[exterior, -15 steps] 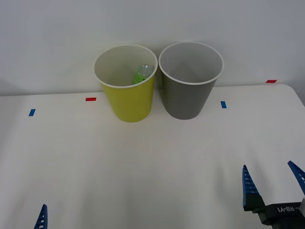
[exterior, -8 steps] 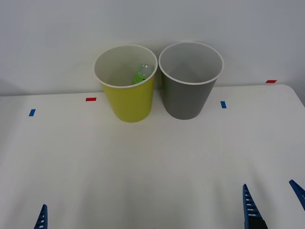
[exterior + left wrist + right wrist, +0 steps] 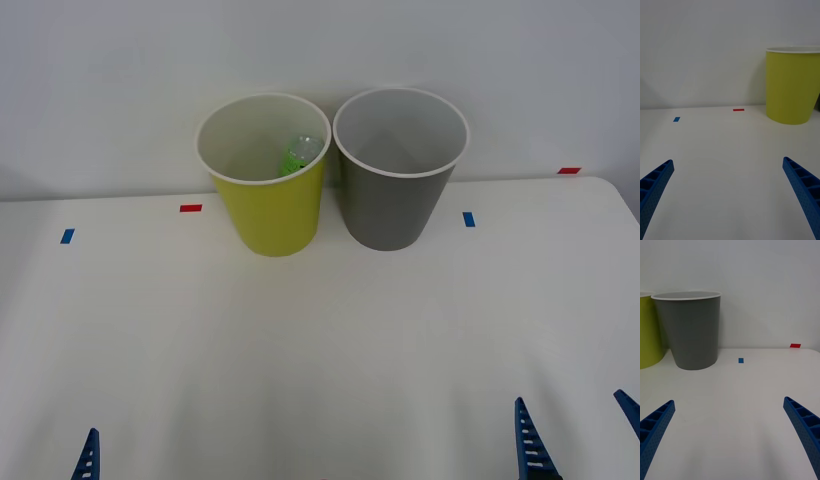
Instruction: Put cans in the gray bin and PET bottles in the light green bin.
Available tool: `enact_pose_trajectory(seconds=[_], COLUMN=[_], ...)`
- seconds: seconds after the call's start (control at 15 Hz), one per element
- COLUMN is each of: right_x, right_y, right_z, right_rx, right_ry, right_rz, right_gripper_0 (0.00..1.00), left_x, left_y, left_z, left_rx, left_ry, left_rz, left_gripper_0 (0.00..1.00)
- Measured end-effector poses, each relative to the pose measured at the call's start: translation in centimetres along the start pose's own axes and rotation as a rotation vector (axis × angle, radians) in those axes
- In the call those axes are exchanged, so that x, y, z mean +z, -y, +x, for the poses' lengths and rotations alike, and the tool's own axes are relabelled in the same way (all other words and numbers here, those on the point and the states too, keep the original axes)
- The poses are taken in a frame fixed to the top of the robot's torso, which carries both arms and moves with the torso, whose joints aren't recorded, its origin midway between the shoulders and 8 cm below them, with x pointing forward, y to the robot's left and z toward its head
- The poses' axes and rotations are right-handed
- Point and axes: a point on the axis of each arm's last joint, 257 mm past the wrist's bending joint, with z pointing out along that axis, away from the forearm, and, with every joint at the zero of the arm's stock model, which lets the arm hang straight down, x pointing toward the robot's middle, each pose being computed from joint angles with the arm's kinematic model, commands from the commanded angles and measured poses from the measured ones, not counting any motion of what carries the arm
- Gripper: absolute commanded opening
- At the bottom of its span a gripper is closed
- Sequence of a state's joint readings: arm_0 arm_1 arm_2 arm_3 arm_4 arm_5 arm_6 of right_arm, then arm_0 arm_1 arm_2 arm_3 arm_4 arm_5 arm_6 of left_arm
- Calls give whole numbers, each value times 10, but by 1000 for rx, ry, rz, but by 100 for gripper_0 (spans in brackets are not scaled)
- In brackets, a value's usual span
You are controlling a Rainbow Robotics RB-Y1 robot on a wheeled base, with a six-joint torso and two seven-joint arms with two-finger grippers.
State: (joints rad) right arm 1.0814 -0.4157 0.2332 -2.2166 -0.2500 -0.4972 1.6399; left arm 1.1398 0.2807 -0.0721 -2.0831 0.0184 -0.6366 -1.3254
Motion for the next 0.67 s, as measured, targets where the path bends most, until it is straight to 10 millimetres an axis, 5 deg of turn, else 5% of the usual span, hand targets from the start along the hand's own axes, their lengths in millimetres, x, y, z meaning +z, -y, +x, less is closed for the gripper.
enact_pose_trajectory(seconds=[0.67], right_x=[0], right_y=[0], right_z=[0], right_rx=[0], right_ry=[0], right_rz=[0], right_gripper_0=[100], left_x=[0], left_y=[0], left_z=[0], left_rx=[0], left_ry=[0], left_rz=[0], left_gripper_0=[100])
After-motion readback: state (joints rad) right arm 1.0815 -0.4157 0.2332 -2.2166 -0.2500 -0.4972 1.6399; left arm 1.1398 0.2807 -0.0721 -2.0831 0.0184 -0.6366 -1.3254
